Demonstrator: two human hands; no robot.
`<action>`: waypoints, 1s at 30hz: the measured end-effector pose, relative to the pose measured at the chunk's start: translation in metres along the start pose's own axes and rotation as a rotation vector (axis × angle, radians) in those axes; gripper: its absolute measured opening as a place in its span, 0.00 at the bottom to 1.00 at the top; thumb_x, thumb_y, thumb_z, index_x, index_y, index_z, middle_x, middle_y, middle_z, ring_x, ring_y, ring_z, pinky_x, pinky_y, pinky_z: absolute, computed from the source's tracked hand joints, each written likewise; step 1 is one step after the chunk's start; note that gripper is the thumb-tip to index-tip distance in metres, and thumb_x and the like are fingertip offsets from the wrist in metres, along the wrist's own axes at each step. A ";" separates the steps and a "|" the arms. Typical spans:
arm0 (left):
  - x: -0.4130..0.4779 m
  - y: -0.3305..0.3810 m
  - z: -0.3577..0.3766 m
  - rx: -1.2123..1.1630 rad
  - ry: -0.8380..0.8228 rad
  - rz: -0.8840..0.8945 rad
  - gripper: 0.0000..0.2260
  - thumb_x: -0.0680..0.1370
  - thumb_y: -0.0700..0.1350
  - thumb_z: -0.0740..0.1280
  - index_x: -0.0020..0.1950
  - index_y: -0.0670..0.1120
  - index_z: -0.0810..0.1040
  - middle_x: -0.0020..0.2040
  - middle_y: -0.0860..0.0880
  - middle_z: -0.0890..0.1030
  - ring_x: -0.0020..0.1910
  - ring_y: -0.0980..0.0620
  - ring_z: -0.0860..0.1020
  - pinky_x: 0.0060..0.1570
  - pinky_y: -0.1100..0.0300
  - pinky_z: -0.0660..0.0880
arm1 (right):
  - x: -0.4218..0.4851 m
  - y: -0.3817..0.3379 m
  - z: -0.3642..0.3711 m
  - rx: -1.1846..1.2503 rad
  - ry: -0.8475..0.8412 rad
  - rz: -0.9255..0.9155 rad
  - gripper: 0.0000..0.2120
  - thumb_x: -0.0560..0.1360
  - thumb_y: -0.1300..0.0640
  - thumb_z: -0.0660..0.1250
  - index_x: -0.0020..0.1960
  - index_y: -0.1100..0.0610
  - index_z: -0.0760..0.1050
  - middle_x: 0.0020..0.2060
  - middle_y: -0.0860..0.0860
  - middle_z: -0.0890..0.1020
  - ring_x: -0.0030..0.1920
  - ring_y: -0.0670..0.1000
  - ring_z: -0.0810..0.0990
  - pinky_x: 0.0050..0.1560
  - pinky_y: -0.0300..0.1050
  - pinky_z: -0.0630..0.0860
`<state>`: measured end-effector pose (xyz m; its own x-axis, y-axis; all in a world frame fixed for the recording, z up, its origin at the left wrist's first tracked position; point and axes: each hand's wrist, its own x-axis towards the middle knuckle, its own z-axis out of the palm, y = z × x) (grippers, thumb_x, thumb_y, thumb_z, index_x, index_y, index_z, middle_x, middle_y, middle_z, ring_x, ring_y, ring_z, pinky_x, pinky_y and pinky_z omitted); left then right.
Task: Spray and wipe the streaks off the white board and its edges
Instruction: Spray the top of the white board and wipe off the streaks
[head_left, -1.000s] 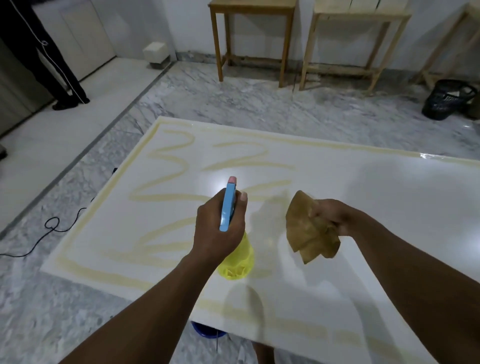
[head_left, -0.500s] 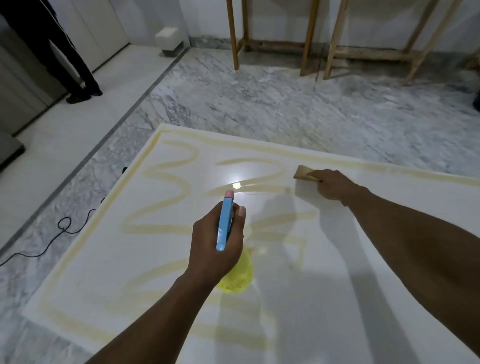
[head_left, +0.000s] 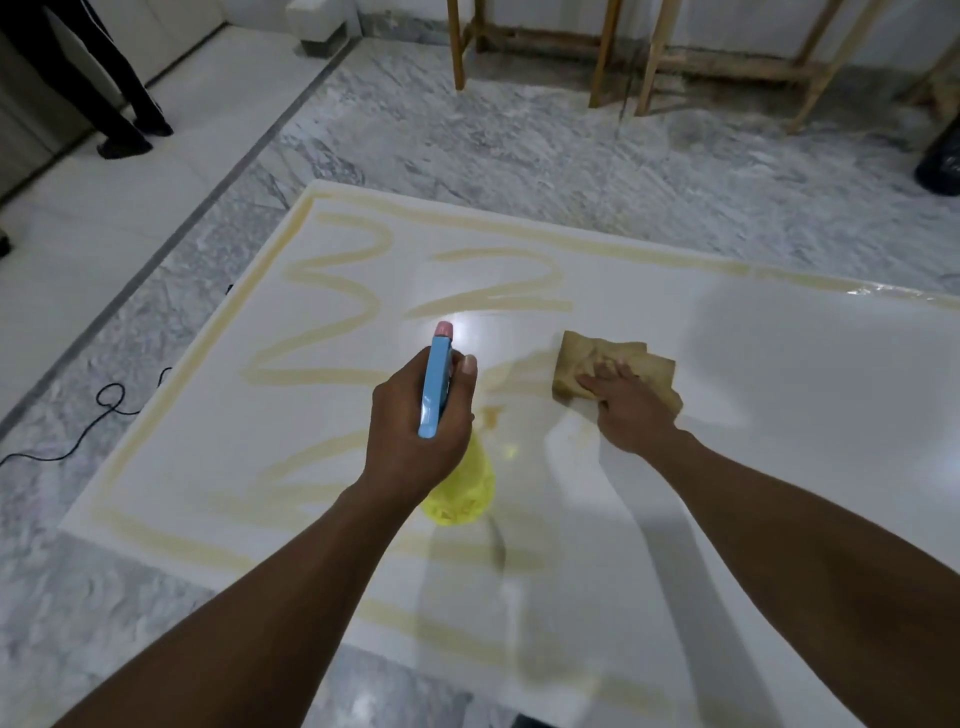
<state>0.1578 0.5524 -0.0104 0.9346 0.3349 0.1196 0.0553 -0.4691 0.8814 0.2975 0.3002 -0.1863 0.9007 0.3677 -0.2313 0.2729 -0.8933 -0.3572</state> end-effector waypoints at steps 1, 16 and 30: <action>-0.009 0.000 -0.005 0.002 -0.005 0.007 0.16 0.85 0.53 0.66 0.46 0.41 0.76 0.39 0.38 0.80 0.36 0.35 0.82 0.39 0.39 0.81 | -0.015 -0.007 0.007 -0.001 0.001 0.006 0.27 0.79 0.64 0.54 0.76 0.48 0.65 0.79 0.52 0.60 0.80 0.57 0.51 0.78 0.60 0.50; -0.175 -0.029 -0.112 0.042 -0.024 0.055 0.21 0.82 0.60 0.63 0.46 0.42 0.77 0.39 0.37 0.82 0.35 0.36 0.83 0.40 0.36 0.80 | -0.237 -0.126 0.107 -0.041 0.037 0.039 0.30 0.78 0.65 0.56 0.77 0.46 0.62 0.80 0.49 0.58 0.80 0.56 0.50 0.76 0.60 0.49; -0.165 -0.011 -0.116 0.044 -0.073 0.083 0.20 0.83 0.59 0.63 0.45 0.44 0.77 0.39 0.39 0.83 0.35 0.38 0.84 0.41 0.37 0.80 | -0.232 -0.129 0.007 1.139 -0.098 0.443 0.09 0.77 0.57 0.64 0.45 0.60 0.80 0.42 0.58 0.81 0.42 0.56 0.80 0.42 0.48 0.75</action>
<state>-0.0377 0.5968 0.0135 0.9595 0.2342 0.1564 -0.0093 -0.5286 0.8488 0.0512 0.3318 -0.0925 0.7981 0.1515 -0.5831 -0.5458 -0.2279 -0.8063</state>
